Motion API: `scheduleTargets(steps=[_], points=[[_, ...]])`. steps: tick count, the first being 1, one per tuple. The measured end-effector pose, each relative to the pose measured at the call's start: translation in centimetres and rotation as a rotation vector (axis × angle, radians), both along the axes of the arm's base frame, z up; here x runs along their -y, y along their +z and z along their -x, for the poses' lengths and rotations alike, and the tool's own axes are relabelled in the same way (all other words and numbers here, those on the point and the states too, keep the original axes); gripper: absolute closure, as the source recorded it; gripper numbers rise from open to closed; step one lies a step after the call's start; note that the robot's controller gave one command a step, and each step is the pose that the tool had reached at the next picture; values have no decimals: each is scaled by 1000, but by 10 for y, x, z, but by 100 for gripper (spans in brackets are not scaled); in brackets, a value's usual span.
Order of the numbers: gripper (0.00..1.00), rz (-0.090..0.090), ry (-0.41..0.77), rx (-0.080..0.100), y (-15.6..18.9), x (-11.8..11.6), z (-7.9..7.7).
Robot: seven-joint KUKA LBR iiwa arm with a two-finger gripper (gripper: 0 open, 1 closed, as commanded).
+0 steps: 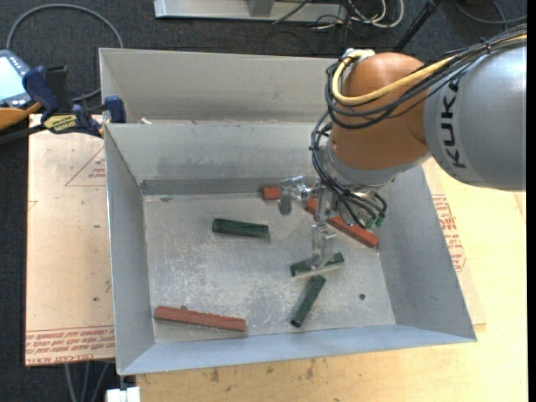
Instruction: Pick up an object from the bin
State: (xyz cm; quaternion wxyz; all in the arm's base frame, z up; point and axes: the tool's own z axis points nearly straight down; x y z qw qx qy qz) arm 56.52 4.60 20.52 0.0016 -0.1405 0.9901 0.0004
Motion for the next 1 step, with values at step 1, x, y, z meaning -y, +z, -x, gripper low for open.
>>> scheduleTargets(steps=[1], points=[[0, 0, -202, -6, -131, -24, -51]])
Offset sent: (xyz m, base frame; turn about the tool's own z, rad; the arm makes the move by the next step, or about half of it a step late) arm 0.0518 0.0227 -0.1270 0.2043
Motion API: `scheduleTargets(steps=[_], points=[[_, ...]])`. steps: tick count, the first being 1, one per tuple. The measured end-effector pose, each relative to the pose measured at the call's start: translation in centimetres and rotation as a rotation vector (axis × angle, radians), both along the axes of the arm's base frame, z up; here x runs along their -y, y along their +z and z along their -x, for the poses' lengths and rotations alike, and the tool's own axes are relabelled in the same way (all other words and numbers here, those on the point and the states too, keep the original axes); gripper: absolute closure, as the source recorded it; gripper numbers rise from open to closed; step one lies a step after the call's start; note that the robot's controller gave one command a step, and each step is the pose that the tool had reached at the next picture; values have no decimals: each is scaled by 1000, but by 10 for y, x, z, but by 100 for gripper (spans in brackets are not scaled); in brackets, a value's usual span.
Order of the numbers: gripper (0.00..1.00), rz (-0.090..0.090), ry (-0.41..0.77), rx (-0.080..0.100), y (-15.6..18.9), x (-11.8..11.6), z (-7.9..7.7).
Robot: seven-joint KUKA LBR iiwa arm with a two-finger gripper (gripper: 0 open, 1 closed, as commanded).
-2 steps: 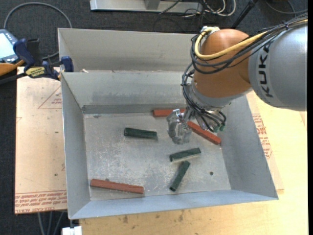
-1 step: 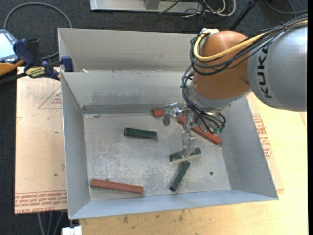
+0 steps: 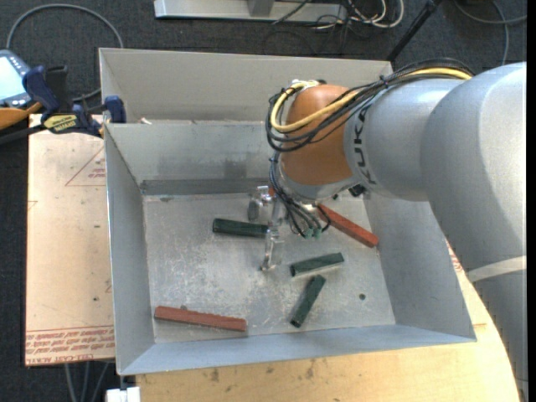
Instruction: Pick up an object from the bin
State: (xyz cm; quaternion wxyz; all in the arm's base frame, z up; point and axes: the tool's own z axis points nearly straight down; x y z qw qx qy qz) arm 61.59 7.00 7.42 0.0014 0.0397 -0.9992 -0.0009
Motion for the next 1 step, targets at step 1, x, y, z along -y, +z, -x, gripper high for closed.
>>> scheduleTargets(steps=[1], points=[[100, 0, 0, 5, 4, 0, -1]])
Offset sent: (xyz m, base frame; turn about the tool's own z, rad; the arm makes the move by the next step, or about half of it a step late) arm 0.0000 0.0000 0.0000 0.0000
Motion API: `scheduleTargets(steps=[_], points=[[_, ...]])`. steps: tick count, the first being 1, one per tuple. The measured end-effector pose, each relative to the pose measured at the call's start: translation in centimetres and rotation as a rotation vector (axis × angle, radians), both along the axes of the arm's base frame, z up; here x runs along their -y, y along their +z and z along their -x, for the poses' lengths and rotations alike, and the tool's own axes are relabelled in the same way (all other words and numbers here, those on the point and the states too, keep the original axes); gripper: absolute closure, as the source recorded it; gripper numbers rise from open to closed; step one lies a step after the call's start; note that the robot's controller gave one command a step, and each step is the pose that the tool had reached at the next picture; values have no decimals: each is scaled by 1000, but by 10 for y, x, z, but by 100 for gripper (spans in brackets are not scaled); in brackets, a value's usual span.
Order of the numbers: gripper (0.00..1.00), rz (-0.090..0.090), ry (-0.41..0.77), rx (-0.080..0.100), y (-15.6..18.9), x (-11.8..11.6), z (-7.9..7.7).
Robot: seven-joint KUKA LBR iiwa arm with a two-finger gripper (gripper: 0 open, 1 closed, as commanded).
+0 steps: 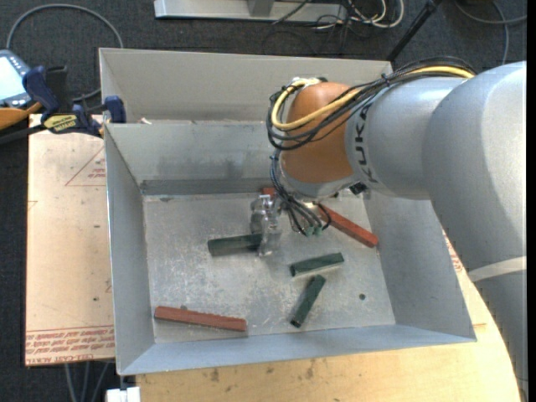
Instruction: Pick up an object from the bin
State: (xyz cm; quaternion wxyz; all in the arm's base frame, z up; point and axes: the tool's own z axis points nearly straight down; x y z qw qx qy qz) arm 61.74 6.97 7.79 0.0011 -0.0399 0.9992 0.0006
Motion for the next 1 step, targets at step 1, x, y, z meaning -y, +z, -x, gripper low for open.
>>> scheduleTargets(steps=[1], points=[[100, -2, -26, 10, 134, -9, -5]])
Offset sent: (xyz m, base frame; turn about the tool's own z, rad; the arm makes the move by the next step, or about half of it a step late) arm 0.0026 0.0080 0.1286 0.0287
